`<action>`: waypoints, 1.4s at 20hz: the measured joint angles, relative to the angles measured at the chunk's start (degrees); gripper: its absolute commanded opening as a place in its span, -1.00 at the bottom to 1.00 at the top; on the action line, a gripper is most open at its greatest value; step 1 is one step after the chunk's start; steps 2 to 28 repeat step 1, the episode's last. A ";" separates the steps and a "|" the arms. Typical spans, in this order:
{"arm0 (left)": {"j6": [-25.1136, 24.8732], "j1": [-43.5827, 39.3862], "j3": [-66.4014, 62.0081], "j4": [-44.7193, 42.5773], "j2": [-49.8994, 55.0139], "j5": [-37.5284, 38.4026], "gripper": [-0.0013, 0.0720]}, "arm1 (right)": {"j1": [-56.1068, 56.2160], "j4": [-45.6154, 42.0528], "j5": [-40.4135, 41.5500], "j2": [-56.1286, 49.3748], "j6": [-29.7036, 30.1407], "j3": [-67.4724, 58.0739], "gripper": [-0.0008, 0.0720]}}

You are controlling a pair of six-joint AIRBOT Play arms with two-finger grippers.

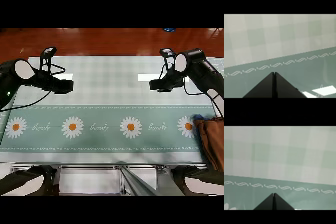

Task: Fold the shirts.

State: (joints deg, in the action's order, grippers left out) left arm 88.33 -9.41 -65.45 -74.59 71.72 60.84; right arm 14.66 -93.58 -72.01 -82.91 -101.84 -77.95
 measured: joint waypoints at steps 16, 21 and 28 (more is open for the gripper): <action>0.00 0.00 0.00 -0.02 0.00 0.00 -0.92 | 0.00 0.00 0.00 0.00 0.00 0.00 -0.92; 0.00 0.00 0.00 -0.02 0.00 0.00 -0.92 | 0.00 0.00 0.00 0.00 0.00 0.00 -0.92; 0.00 0.00 0.00 -0.02 0.00 0.00 -0.92 | 0.00 0.00 0.00 0.00 0.00 0.00 -0.92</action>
